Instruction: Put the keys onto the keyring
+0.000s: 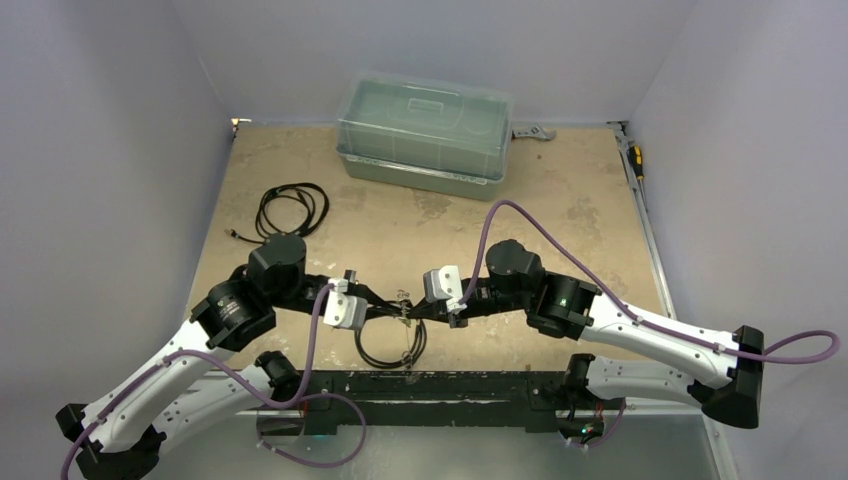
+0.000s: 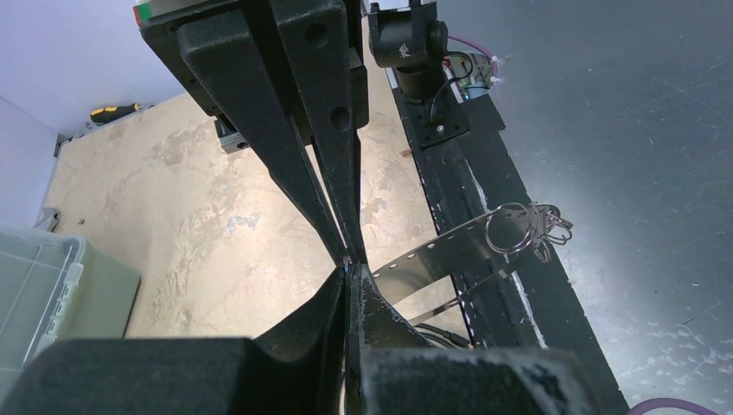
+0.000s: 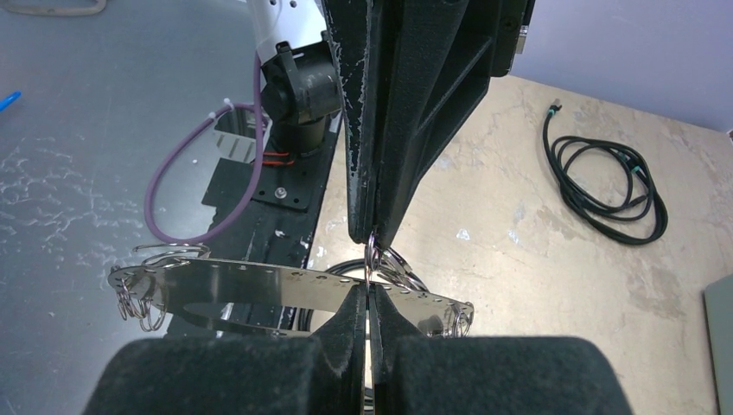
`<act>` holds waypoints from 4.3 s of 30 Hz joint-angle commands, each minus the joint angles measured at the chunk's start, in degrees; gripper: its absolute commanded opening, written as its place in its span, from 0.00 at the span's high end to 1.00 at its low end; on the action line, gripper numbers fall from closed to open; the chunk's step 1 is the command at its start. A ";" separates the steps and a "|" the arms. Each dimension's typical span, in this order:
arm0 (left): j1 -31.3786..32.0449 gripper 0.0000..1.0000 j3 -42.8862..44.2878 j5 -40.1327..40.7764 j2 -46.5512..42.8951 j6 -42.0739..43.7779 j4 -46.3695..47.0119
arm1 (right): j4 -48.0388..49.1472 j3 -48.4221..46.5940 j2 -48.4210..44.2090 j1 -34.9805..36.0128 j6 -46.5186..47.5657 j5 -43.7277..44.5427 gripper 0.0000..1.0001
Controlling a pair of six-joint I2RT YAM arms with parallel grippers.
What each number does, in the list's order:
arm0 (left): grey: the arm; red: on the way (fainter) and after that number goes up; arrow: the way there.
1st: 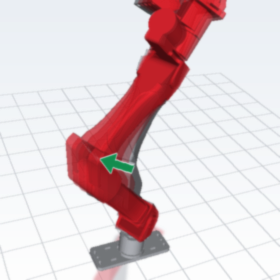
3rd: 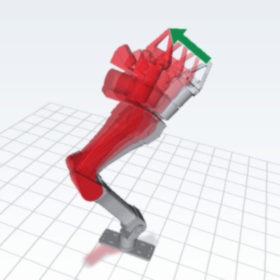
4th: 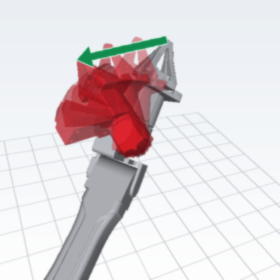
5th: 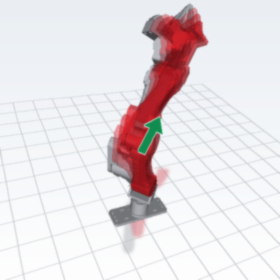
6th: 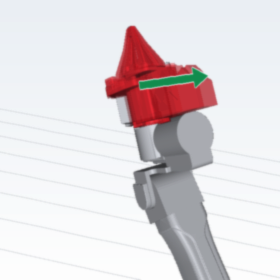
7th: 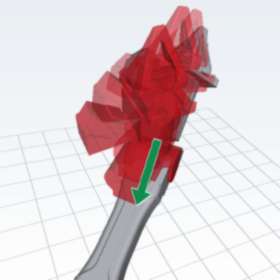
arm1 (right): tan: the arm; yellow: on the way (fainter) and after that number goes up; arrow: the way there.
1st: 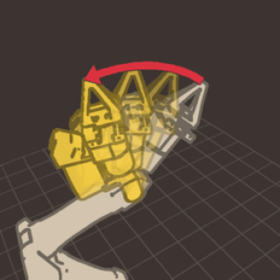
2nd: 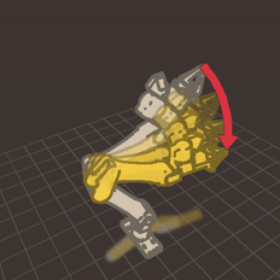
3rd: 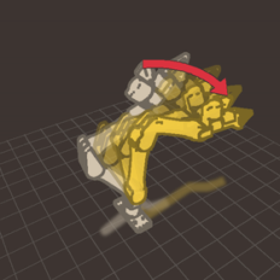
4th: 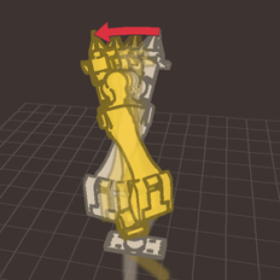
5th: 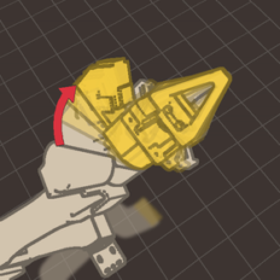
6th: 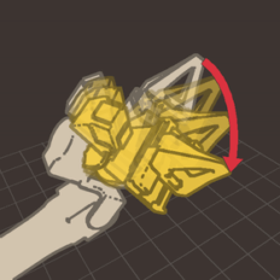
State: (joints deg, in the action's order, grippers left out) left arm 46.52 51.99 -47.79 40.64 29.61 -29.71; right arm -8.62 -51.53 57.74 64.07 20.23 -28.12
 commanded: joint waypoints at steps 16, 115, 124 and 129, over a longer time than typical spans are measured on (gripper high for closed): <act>0.25 1.00 1.22 -1.76 -0.28 -0.38 -0.02 | 3.34 -2.35 -3.54 0.26 0.03 -1.69 1.00; 0.21 0.68 -19.02 9.19 -7.01 -38.22 45.46 | 16.75 4.64 -9.30 0.44 -3.00 9.57 1.00; 0.19 0.80 -18.42 9.48 -6.04 -37.96 45.12 | 16.41 4.48 -8.72 0.44 -3.09 8.96 1.00; 0.23 0.88 -18.14 9.95 -6.04 -37.66 44.68 | 16.19 4.28 -8.54 0.44 -3.09 8.58 1.00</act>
State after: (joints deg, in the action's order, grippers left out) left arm 46.63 33.08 -38.09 34.13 -7.94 13.63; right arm 3.66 -46.37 49.19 64.23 17.63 -19.88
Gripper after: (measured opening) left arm 0.159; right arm 0.007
